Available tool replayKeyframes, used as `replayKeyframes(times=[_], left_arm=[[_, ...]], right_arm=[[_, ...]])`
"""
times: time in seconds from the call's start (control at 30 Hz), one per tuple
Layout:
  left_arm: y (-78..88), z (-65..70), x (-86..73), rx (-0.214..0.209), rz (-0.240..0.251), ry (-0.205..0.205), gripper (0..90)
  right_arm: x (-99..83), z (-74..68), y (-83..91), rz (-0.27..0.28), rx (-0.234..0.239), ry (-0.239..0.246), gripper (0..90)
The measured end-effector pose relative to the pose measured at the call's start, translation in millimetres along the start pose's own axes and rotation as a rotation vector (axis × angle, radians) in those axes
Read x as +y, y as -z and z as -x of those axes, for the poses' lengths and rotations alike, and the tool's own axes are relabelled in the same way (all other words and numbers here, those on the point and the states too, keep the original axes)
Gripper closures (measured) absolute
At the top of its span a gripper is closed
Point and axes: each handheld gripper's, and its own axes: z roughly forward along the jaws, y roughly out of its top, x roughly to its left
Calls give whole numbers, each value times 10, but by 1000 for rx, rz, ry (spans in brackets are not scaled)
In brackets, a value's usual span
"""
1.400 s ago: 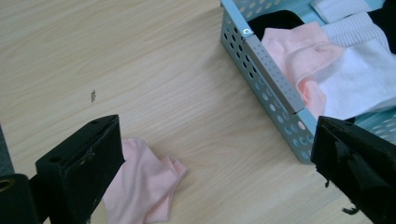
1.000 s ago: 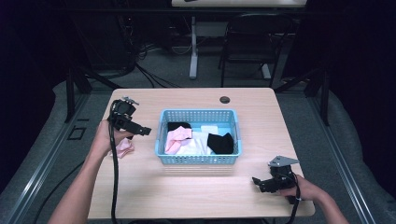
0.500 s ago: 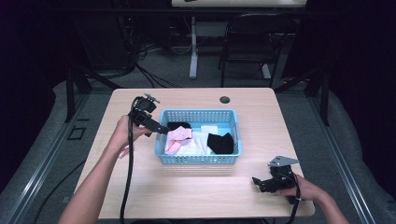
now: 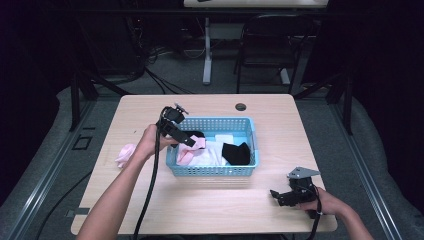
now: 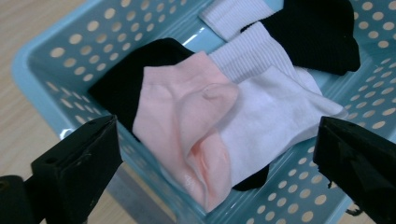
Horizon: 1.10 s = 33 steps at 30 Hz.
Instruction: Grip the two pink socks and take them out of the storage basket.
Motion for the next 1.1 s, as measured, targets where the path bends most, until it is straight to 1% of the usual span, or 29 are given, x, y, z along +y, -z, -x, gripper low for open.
replayKeyframes(times=[0.03, 0.07, 0.17, 0.2, 0.23, 0.3, 0.33, 0.4, 0.43, 0.47, 0.5, 0.57, 0.6, 0.63, 0.7, 0.73, 0.77, 0.8, 0.9, 0.93, 1.03, 1.07, 1.1], left_arm=[[-27, -6, 0, -2, 6, 2, 38], [-62, -10, -4, 0, 2, -3, 65], [-141, -19, -15, -12, -25, -18, 82], [-173, -20, -21, -13, -29, -22, 116], [-195, -19, -25, -14, -36, -20, 116], [-230, -26, -30, -22, -44, -24, 146], [-252, -22, -31, -20, -50, -23, 162], [-288, -12, -30, -13, -62, -36, 221], [-288, -12, -30, -13, -62, -36, 240], [-305, -6, -32, -7, -68, -40, 240], [-326, -4, -36, -7, -79, -45, 256], [-364, 3, -47, 7, -93, -48, 290], [-406, 8, -62, 17, -113, -55, 310], [-406, 8, -62, 17, -113, -55, 320], [-434, 14, -72, 30, -128, -62, 328], [-447, 21, -77, 36, -136, -73, 334], [-456, 25, -81, 33, -139, -74, 334], [-482, 35, -90, 39, -152, -82, 341], [-500, 40, -96, 49, -166, -84, 353], [-510, 41, -103, 39, -169, -85, 363], [-526, 54, -110, 45, -178, -97, 380], [-534, 58, -114, 39, -181, -99, 403], [-540, 65, -114, 42, -189, -103, 407]], right_arm=[[0, 0, 0, -1, 0, 0, 0], [0, 0, 0, 0, 0, 0, 0], [-1, -1, -1, 1, 2, -2, 0], [0, 0, 1, -1, 1, 0, 0], [0, 0, 1, -1, 1, 0, 0], [1, -1, 2, -3, 1, -1, 0], [1, -1, 2, -4, 1, -2, 0], [0, 0, 0, -1, 1, 0, 0], [0, 0, 0, -1, 1, 0, 0], [0, 0, 0, 0, 1, -1, 0], [-1, -4, -3, 2, 4, -7, 0], [0, 0, 0, 0, 0, 0, 0], [0, 0, 0, -1, 0, 0, 0], [0, 0, 0, -1, 0, 0, 0], [0, 0, 0, -1, 0, 0, 0], [1, 0, 3, -3, 1, -1, 0], [0, -1, 2, -3, 1, -2, 0], [1, 0, 2, -3, 1, -2, 0], [1, -1, 3, -3, 1, -2, 0], [1, 0, 3, -3, 1, -2, 0], [1, -1, 3, -4, 1, -2, 0], [0, -1, 1, -2, 2, -3, 0], [1, 0, 3, -3, 1, -1, 0]])
